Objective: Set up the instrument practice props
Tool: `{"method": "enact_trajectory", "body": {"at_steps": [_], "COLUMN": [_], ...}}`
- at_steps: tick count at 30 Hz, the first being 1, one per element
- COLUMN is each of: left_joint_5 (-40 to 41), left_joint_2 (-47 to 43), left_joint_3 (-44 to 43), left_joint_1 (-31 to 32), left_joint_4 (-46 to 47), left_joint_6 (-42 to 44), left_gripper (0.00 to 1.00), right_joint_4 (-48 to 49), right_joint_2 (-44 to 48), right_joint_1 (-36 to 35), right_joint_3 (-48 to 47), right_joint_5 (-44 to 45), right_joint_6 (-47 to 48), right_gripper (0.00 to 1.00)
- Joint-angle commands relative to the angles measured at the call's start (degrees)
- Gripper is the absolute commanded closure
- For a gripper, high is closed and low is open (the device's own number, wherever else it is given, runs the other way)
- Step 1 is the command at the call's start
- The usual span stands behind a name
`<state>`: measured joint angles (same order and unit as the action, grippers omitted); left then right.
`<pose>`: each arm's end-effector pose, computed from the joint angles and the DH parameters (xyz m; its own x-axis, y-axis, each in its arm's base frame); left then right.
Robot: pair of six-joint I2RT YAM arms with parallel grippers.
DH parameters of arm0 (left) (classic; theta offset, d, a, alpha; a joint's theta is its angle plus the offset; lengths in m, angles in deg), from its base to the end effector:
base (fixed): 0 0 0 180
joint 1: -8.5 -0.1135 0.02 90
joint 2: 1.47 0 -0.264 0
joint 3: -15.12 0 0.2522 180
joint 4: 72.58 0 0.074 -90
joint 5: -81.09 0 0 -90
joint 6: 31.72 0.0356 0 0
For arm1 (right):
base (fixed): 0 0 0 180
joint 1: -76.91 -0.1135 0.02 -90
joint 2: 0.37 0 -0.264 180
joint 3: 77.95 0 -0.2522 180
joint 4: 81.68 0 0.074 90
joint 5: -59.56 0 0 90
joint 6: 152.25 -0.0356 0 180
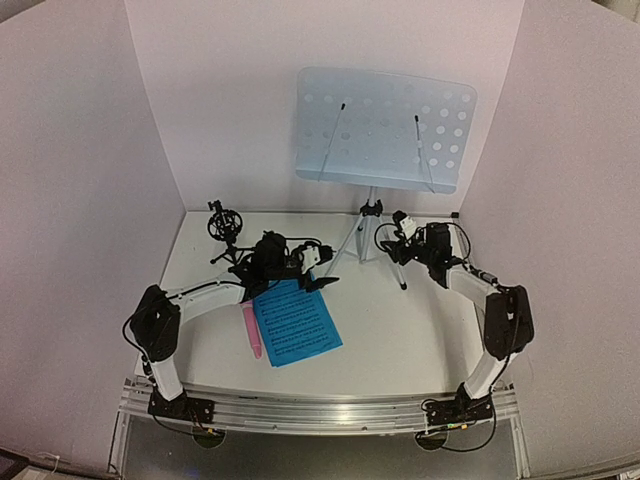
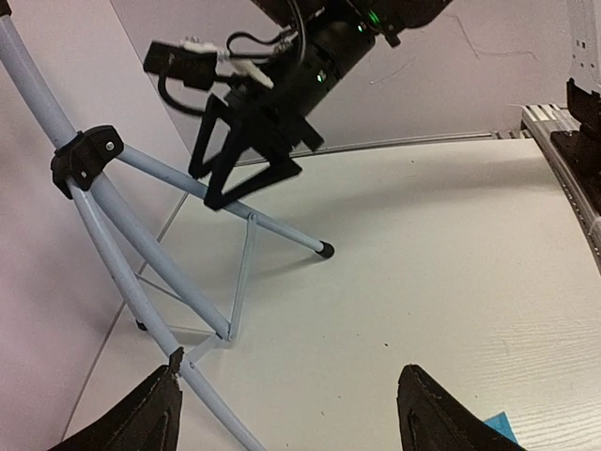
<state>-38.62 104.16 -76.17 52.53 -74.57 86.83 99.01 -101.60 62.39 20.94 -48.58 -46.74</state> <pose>0.3013 -0.3158 0.2758 0.2744 0.3121 -0.9096 0.9273 0.1648 0.3362 0.3940 0.1135 0.2498 -0.1706 -0.3067 -0.9364 -0.5896 0.7932 -0.1524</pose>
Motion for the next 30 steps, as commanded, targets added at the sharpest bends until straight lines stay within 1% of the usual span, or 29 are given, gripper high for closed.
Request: {"method": "enact_trajectory", "body": {"at_steps": [1, 4, 7, 10, 14, 18, 21, 24, 27, 30], "left_joint_5": [0.67, 1.20, 2.22, 5.23, 11.17, 13.91, 12.98, 13.50, 13.15, 11.29], "left_joint_2": [-9.42, -13.92, -17.22, -20.62, -22.49, -22.06, -22.81, -23.89, -23.47, -22.19], "left_joint_3": [5.36, 9.19, 11.77, 16.66, 20.58, 23.78, 26.87, 30.79, 33.62, 34.85], "left_joint_1": [-0.41, -0.45, -0.49, -0.47, -0.44, -0.44, -0.44, -0.64, -1.31, -3.59], "left_joint_4": [-7.39, -12.47, -21.81, -26.37, -28.88, -30.87, -31.68, -29.36, -27.44, -25.83], "left_joint_6": [3.62, 5.68, 8.71, 10.27, 6.52, 5.73, 8.89, 12.47, 15.93, 17.82], "left_gripper": [0.22, 0.22, 0.22, 0.23, 0.28, 0.34, 0.34, 0.35, 0.37, 0.40], "right_joint_4": [-7.07, -13.76, -22.81, -28.91, -32.61, -35.04, -38.20, -39.32, -39.33, -39.50], "right_joint_2": [9.61, 14.15, 17.04, 18.55, 17.07, 10.13, 0.94, -6.39, -11.93, -17.53], "right_joint_1": [0.02, -0.35, -2.66, -8.21, -16.27, -25.09, -29.12, -30.02, -30.42, -30.44], "right_joint_3": [-1.21, -1.77, -2.35, -1.63, -0.12, -4.13, -11.39, -16.27, -20.29, -24.98], "right_joint_5": [-0.28, 0.58, 0.84, 2.96, 8.65, 13.36, 13.88, 11.78, 10.77, 8.18], "right_joint_6": [-4.86, -9.39, -14.21, -19.99, -28.70, -37.83, -42.16, -46.78, -48.11, -49.19], "right_gripper": [0.38, 0.38, 0.39, 0.40, 0.41, 0.44, 0.45, 0.46, 0.47, 0.47]}}
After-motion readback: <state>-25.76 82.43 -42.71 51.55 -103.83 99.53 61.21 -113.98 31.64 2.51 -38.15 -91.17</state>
